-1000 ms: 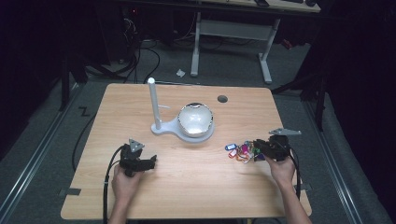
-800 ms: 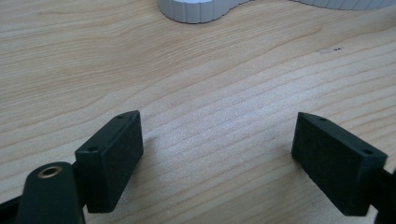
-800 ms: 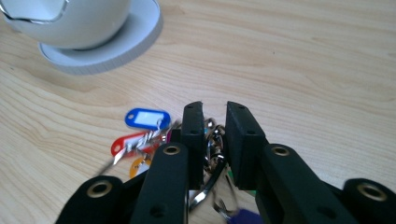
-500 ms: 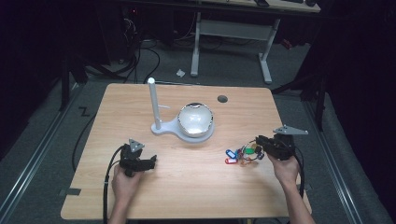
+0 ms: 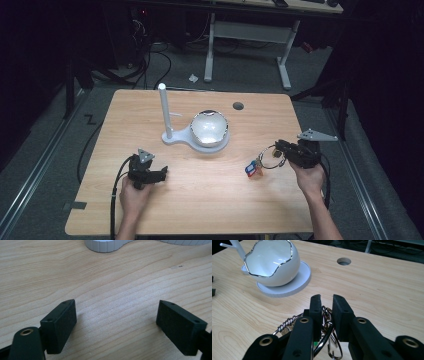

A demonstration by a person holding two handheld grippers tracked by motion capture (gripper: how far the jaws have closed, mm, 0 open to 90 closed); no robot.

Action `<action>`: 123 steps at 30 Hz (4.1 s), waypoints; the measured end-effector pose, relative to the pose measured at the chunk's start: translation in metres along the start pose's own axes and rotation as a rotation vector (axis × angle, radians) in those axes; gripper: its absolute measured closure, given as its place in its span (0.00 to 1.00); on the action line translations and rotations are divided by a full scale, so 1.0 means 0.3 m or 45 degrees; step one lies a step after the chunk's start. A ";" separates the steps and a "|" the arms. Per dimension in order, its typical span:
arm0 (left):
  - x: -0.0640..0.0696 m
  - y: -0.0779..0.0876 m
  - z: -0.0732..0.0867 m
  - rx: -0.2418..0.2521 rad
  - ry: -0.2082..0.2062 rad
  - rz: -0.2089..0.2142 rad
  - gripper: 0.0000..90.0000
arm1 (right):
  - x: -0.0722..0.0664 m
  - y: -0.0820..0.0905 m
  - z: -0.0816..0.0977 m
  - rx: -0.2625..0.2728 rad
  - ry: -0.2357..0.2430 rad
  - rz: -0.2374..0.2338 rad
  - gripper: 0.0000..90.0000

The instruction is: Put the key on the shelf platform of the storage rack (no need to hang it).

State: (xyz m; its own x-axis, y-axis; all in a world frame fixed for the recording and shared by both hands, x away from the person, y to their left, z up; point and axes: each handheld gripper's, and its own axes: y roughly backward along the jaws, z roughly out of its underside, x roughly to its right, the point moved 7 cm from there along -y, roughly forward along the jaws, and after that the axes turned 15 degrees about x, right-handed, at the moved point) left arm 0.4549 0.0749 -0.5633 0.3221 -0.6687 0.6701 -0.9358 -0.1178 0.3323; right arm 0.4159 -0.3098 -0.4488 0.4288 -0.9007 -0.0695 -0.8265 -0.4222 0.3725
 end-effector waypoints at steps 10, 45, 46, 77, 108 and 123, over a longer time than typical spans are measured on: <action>0.000 0.000 0.000 0.000 0.002 -0.001 0.19 | -0.022 0.016 -0.061 0.006 0.058 -0.018 0.88; 0.000 0.001 0.000 -0.001 0.007 -0.006 0.19 | -0.175 -0.061 -0.327 0.078 0.229 -0.142 0.88; 0.000 0.001 0.000 -0.001 0.008 -0.007 0.19 | -0.179 -0.065 -0.333 0.079 0.235 -0.147 0.88; 0.000 0.000 0.000 -0.001 -0.002 0.001 0.19 | -0.267 -0.253 -0.460 0.070 0.245 -0.169 0.88; 0.001 0.001 0.001 -0.002 0.017 -0.015 0.19 | -0.326 -0.439 -0.441 -0.003 0.216 -0.162 0.88; 0.001 0.001 0.000 -0.002 0.005 0.002 0.19 | -0.358 -0.495 -0.412 -0.016 0.208 -0.172 0.88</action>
State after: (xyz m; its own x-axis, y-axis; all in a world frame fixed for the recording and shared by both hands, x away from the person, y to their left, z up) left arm 0.4547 0.0747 -0.5631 0.3214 -0.6658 0.6733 -0.9360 -0.1159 0.3322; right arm 0.5375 -0.1377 -0.3823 0.5898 -0.8069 0.0312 -0.7531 -0.5358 0.3818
